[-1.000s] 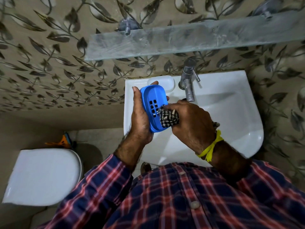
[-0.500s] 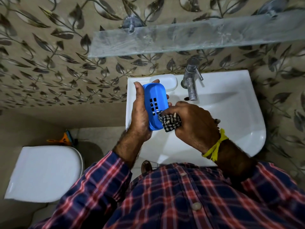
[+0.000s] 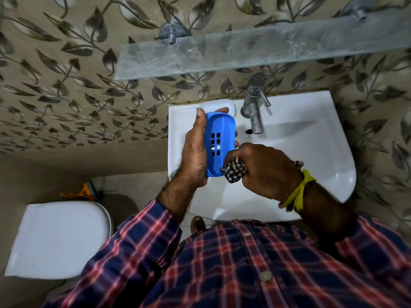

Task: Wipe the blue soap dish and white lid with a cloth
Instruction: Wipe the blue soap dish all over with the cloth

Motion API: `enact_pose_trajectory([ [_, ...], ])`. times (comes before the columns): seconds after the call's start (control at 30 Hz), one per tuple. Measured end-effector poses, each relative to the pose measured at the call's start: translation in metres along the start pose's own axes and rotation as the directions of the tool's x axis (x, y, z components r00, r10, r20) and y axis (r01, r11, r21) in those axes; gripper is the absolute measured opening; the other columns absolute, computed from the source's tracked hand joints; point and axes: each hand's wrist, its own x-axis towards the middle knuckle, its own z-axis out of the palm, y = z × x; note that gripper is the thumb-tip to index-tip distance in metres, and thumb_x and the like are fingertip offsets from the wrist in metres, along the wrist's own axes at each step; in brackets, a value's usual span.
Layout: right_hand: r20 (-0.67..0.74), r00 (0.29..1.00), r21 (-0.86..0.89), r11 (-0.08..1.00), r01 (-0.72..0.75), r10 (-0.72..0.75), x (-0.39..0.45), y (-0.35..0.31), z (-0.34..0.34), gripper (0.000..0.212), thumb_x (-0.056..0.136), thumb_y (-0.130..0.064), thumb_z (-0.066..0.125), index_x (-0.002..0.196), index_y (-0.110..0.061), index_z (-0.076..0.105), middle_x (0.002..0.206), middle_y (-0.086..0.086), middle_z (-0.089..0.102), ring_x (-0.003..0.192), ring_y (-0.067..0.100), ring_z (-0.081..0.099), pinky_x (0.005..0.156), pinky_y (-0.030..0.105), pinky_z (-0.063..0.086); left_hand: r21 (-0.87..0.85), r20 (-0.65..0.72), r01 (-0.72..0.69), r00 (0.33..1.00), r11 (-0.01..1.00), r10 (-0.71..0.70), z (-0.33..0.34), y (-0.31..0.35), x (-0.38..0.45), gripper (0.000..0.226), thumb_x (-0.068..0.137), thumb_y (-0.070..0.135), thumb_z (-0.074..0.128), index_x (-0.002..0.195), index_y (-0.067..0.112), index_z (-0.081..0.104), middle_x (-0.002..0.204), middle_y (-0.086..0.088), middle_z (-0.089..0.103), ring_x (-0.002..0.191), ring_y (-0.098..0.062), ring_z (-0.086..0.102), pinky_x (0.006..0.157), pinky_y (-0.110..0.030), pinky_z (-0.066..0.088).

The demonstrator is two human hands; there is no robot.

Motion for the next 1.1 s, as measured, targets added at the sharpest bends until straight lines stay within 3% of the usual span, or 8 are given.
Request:
enact_pose_trajectory([
  [0.2,0.093,0.996,0.417,0.908,-0.047,0.009,0.012,0.023,0.011,0.029,0.082,0.002,0.063,0.098,-0.019,0.075,0.090,0.002,0.075,0.080,0.018,0.071,0.076,0.036,0.059,0.028,0.056,-0.001,0.998,1.000,0.000,0.007,-0.005,-0.001,0.063,0.095,0.066,0.035,0.126,0.022,0.068,0.098,-0.020,0.069,0.076,-0.031,0.068,0.076,-0.039,0.059],
  [0.33,0.111,0.983,0.953,0.263,-0.147,0.146,0.003,0.037,0.013,0.030,0.081,0.020,0.057,0.087,-0.005,0.072,0.083,0.011,0.073,0.077,0.019,0.070,0.072,0.030,0.057,-0.126,0.087,0.009,0.996,0.992,0.002,0.004,0.008,0.008,0.071,0.094,0.070,0.028,0.135,0.022,0.061,0.100,-0.015,0.069,0.081,-0.030,0.067,0.074,-0.042,0.056],
  [0.4,0.029,0.971,0.991,0.119,-0.059,0.239,0.001,0.042,0.015,0.030,0.081,0.022,0.054,0.087,-0.003,0.070,0.074,0.005,0.073,0.071,0.016,0.068,0.067,0.029,0.054,-0.114,0.102,0.000,0.995,0.993,0.012,0.003,0.012,0.010,0.072,0.094,0.071,0.026,0.136,0.023,0.060,0.104,-0.015,0.069,0.083,-0.030,0.068,0.075,-0.043,0.056],
  [0.53,-0.267,0.951,0.838,0.524,0.149,0.157,-0.001,0.035,0.011,0.038,0.068,0.021,0.051,0.090,-0.001,0.073,0.080,0.001,0.073,0.072,0.017,0.069,0.067,0.033,0.058,-0.068,0.091,-0.014,0.996,0.998,0.021,0.008,0.009,0.009,0.073,0.092,0.072,0.027,0.137,0.024,0.060,0.107,-0.017,0.068,0.084,-0.030,0.069,0.080,-0.044,0.056],
  [0.63,-0.327,0.942,0.245,0.970,0.014,0.069,-0.004,0.027,0.008,0.049,0.068,0.006,0.055,0.097,-0.030,0.072,0.088,-0.001,0.061,0.078,0.025,0.061,0.067,0.042,0.053,-0.009,0.078,-0.038,0.996,0.999,0.038,0.012,0.008,0.009,0.075,0.092,0.069,0.028,0.140,0.019,0.056,0.104,-0.016,0.070,0.082,-0.029,0.069,0.079,-0.041,0.057],
  [0.8,-0.320,0.947,-0.329,0.936,-0.127,0.016,-0.012,-0.001,0.024,0.036,0.063,-0.010,0.066,0.097,-0.023,0.070,0.089,0.010,0.061,0.069,0.034,0.061,0.061,0.040,0.049,0.087,0.068,-0.093,0.994,0.992,0.087,0.023,0.004,0.007,0.072,0.086,0.072,0.042,0.132,0.021,0.064,0.105,-0.021,0.066,0.086,-0.034,0.063,0.086,-0.049,0.049],
  [1.0,-0.170,0.985,-0.176,0.984,-0.016,-0.014,-0.013,0.000,0.015,0.047,0.075,-0.006,0.057,0.118,-0.026,0.062,0.104,0.005,0.059,0.093,0.032,0.061,0.073,0.041,0.051,0.149,-0.009,-0.126,0.992,0.981,0.128,0.025,0.007,0.008,0.055,0.087,0.068,0.044,0.117,0.031,0.072,0.098,-0.017,0.071,0.088,-0.037,0.064,0.081,-0.049,0.053],
  [1.1,-0.209,0.972,-0.345,0.938,0.028,-0.106,-0.012,-0.003,0.020,0.040,0.076,-0.012,0.041,0.102,-0.023,0.068,0.092,0.008,0.061,0.079,0.034,0.062,0.064,0.044,0.050,0.172,-0.019,-0.096,0.995,0.980,0.101,0.021,0.008,0.006,0.055,0.087,0.064,0.041,0.117,0.029,0.072,0.097,-0.017,0.071,0.087,-0.037,0.065,0.082,-0.049,0.053],
])
